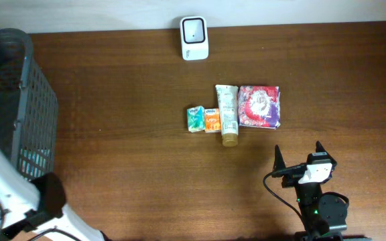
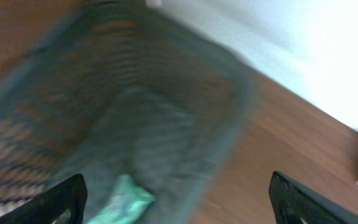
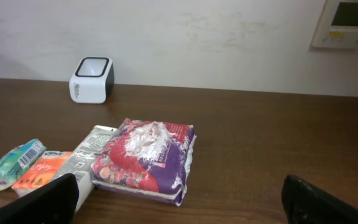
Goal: Scan the item barcode
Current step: 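Place the green tissue pack left of the orange pack, release, then grasp the light-blue wrapped packet in the basket with left gripper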
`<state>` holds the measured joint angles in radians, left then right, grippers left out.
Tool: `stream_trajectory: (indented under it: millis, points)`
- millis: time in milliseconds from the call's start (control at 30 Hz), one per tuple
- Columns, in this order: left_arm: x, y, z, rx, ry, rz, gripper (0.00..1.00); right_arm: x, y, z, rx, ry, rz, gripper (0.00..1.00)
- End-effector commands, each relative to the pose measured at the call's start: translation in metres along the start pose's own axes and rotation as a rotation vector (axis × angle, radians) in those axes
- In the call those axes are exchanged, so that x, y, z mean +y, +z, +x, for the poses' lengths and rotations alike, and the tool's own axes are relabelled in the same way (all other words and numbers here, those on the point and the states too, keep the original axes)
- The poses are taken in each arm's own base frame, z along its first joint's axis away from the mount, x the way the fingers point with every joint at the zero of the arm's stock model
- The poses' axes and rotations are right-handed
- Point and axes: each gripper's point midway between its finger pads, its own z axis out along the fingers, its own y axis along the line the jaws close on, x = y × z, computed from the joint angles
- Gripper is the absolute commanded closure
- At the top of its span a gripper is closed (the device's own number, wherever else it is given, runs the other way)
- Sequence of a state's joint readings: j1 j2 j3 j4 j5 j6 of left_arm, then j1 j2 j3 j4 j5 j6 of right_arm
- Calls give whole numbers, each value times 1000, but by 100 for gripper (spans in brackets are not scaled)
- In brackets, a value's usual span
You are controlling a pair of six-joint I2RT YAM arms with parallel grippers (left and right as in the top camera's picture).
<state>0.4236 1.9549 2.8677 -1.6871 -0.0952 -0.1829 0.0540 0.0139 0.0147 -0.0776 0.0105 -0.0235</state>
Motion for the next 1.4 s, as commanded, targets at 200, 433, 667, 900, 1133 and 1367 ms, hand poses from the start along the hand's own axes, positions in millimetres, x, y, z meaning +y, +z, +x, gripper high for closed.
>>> stream_trajectory:
  millis: [200,433,667,900,1133,1367]
  points:
    - [136,170,125,564,-203,-240,7,-1,0,4,5,2,4,1]
    - [102,207,228,855,-290,-64,3,-1,0,4,5,2,4,1]
    - [111,225,292,952,-278,-123,5,-1,0,4,5,2,4,1]
    - [118,226,300,958,-282,-166,100,-1,0,4,5,2,4,1]
    - [99,153,90,479,-326,22,100,-1,0,4,5,2,4,1]
    - [-3,-81,-35,-195,-148,518,100,-1,0,4,5,2,4,1]
